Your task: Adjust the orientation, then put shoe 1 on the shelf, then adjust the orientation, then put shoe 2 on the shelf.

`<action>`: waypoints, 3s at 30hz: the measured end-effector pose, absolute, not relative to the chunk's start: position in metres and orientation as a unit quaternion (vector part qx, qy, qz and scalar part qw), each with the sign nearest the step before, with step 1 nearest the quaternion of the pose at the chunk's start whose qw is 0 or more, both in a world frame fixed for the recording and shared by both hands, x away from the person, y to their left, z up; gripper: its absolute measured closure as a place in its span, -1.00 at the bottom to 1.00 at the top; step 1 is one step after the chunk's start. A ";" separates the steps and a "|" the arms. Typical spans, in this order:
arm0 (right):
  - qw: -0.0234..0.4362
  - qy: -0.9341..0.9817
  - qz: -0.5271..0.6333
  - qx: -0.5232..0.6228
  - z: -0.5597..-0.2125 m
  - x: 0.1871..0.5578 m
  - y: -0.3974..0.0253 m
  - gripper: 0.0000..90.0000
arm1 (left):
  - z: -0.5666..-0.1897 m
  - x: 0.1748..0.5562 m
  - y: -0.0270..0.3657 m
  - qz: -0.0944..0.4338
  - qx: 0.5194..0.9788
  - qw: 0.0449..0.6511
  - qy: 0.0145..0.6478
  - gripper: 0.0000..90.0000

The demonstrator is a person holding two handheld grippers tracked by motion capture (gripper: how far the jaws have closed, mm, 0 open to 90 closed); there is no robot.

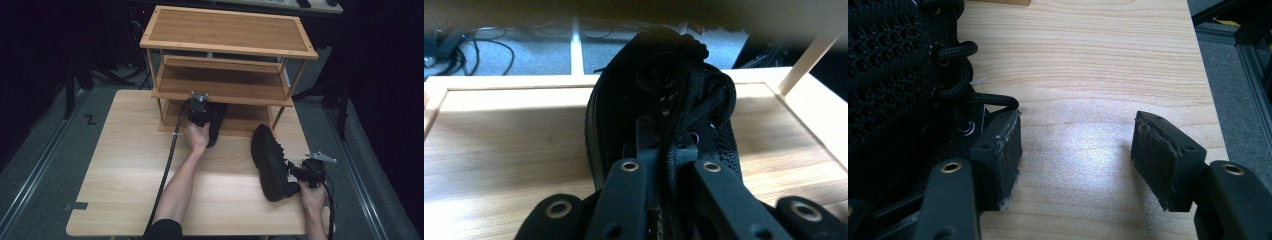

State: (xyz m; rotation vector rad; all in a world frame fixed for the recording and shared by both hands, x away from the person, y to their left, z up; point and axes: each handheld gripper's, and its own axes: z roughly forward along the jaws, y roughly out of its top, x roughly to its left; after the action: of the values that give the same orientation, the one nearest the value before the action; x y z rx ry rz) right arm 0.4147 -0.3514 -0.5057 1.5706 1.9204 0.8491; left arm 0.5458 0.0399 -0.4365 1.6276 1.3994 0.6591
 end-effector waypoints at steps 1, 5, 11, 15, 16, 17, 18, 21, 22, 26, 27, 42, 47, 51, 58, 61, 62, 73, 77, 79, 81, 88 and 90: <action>0.257 0.708 0.313 0.579 -0.506 0.415 -0.351 -0.18 | -0.438 0.546 0.039 0.268 0.656 0.430 0.560 0.95; 0.257 0.708 0.313 0.579 -0.506 0.415 -0.351 -0.18 | -0.441 0.547 0.039 0.282 0.664 0.422 0.549 0.89; 0.258 0.708 0.312 0.579 -0.506 0.415 -0.351 -0.18 | -0.441 0.547 0.045 0.286 0.680 0.418 0.530 0.77; 0.258 0.708 0.312 0.579 -0.506 0.415 -0.351 -0.18 | -0.439 0.546 0.051 0.281 0.679 0.419 0.533 0.61; 0.258 0.708 0.312 0.579 -0.506 0.415 -0.351 -0.18 | -0.438 0.546 0.052 0.282 0.679 0.419 0.533 0.54; 0.258 0.708 0.312 0.579 -0.506 0.415 -0.351 -0.18 | -0.437 0.545 0.054 0.282 0.679 0.420 0.533 0.46; 0.258 0.707 0.312 0.579 -0.506 0.414 -0.351 -0.18 | -0.435 0.545 0.055 0.280 0.678 0.422 0.532 0.40; 0.259 0.707 0.312 0.579 -0.506 0.414 -0.351 -0.18 | -0.429 0.541 0.058 0.280 0.682 0.425 0.526 0.25; 0.259 0.707 0.312 0.579 -0.506 0.414 -0.351 -0.18 | -0.427 0.539 0.060 0.274 0.686 0.429 0.520 0.18; 0.258 0.707 0.312 0.579 -0.506 0.414 -0.351 -0.18 | -0.422 0.533 0.066 0.265 0.700 0.432 0.503 0.01; 0.258 0.707 0.312 0.579 -0.506 0.414 -0.351 -0.18 | -0.422 0.532 0.067 0.264 0.700 0.433 0.503 0.00; 0.258 0.707 0.312 0.580 -0.506 0.414 -0.351 -0.18 | -0.416 0.507 0.097 0.257 0.698 0.447 0.497 -0.06; 0.259 0.707 0.312 0.580 -0.506 0.414 -0.351 -0.18 | -0.409 0.494 0.109 0.261 0.695 0.459 0.488 -0.06; 0.258 0.707 0.312 0.580 -0.506 0.415 -0.351 -0.18 | -0.410 0.485 0.114 0.265 0.707 0.447 0.480 -0.06; 0.258 0.707 0.313 0.580 -0.506 0.415 -0.351 -0.18 | -0.422 0.471 0.127 0.259 0.719 0.432 0.478 -0.08; 0.258 0.707 0.312 0.580 -0.506 0.415 -0.351 -0.18 | -0.429 0.463 0.136 0.254 0.720 0.431 0.481 -0.09; 0.258 0.707 0.312 0.580 -0.506 0.415 -0.351 -0.18 | -0.432 0.460 0.139 0.252 0.720 0.430 0.483 -0.09; 0.263 0.703 0.310 0.584 -0.506 0.416 -0.351 -0.13 | -0.470 0.429 0.174 0.232 0.717 0.411 0.513 -0.11; 0.265 0.704 0.305 0.584 -0.506 0.416 -0.349 -0.14 | -0.479 0.420 0.182 0.228 0.716 0.405 0.521 -0.13; 0.265 0.705 0.306 0.582 -0.506 0.416 -0.350 -0.14 | -0.484 0.416 0.186 0.226 0.714 0.403 0.526 -0.13; 0.264 0.706 0.306 0.582 -0.506 0.416 -0.350 -0.14 | -0.489 0.412 0.189 0.223 0.712 0.400 0.532 -0.13; 0.266 0.710 0.299 0.580 -0.504 0.415 -0.352 -0.03 | -0.504 0.405 0.194 0.222 0.717 0.375 0.544 -0.14; 0.261 0.708 0.300 0.585 -0.503 0.414 -0.353 -0.02 | -0.508 0.403 0.194 0.224 0.720 0.366 0.546 -0.14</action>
State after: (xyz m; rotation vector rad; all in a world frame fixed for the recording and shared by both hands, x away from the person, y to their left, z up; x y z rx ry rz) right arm 0.4135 -0.3527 -0.5032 1.5828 1.9160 0.8117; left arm 0.4027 0.1941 -0.5080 1.8500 1.4025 0.5751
